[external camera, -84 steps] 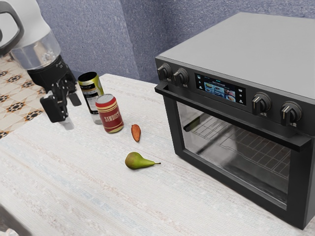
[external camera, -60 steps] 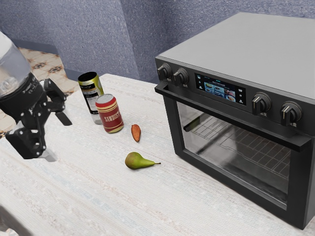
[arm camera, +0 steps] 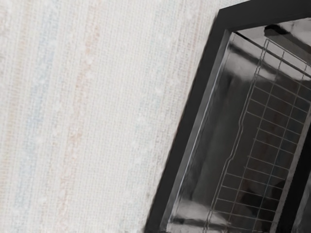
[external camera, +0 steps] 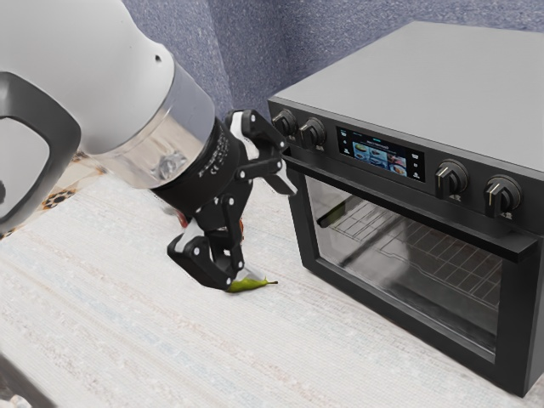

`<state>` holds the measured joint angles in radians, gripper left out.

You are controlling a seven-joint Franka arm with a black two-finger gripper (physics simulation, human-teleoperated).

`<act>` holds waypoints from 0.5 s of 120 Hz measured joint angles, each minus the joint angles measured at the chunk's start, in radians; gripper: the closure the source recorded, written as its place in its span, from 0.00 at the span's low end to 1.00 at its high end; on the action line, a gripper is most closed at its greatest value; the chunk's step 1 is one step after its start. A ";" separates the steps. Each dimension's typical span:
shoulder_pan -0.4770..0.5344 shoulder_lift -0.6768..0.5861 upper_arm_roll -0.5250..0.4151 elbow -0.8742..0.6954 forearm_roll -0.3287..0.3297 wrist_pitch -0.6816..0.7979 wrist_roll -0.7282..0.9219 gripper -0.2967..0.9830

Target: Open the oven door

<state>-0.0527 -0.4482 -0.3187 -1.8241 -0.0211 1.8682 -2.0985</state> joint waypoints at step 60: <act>0.039 0.164 0.002 0.033 0.001 0.159 0.121 0.23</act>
<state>-0.0141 -0.2844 -0.3169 -1.7912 -0.0197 2.0272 -1.9775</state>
